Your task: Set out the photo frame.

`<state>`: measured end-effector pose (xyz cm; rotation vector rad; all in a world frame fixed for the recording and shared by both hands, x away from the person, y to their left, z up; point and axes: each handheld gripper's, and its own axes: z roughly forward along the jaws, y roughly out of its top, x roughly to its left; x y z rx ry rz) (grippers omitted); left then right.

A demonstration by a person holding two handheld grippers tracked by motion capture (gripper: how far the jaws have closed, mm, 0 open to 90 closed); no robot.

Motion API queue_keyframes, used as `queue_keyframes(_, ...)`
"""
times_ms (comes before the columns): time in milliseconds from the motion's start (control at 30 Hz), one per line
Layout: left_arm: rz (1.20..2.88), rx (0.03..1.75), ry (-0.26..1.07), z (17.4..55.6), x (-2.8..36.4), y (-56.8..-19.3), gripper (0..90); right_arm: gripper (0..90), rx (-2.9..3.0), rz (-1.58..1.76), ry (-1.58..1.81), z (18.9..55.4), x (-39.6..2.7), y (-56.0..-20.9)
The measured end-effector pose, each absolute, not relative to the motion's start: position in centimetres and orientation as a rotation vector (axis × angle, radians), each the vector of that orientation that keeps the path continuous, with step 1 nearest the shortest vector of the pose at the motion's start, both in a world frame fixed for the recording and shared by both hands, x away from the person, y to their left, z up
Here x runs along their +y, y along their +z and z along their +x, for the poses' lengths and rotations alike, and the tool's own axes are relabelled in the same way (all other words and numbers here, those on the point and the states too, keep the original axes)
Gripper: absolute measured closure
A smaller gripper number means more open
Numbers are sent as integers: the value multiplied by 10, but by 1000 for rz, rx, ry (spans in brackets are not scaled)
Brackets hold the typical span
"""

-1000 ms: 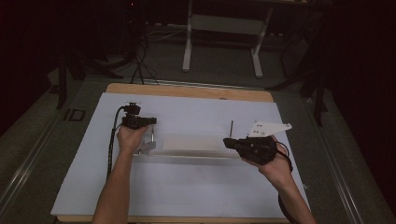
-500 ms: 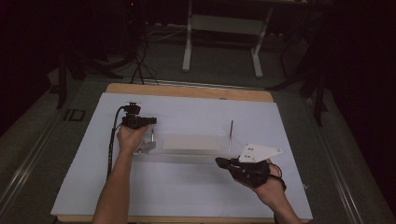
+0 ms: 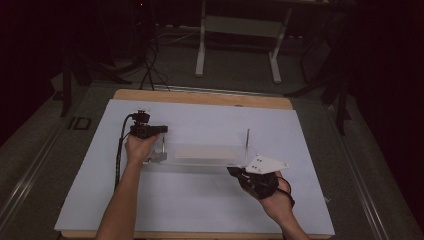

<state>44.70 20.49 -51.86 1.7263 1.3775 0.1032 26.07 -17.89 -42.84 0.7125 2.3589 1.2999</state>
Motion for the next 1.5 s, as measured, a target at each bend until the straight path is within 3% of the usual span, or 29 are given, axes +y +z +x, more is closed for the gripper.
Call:
queue_keyframes(200, 1715, 1359, 109, 446, 204, -517, 774, 900, 2358, 713, 1319, 262, -178, -428)
queue_keyframes(433, 1731, 1352, 121, 445, 202, -515, 625, 900, 2334, 716, 1343, 266, -178, -422)
queue_keyframes(533, 1728, 1347, 133, 442, 202, -514, 602, 900, 2320, 737, 1364, 269, -179, -422)
queue_keyframes(800, 1727, 1301, 250, 421, 204, -505, 581, 900, 2316, 744, 1364, 272, -180, -420)
queue_keyframes(1500, 1646, 1234, 323, 375, 224, -494, 558, 900, 2300, 750, 1377, 282, -178, -415)
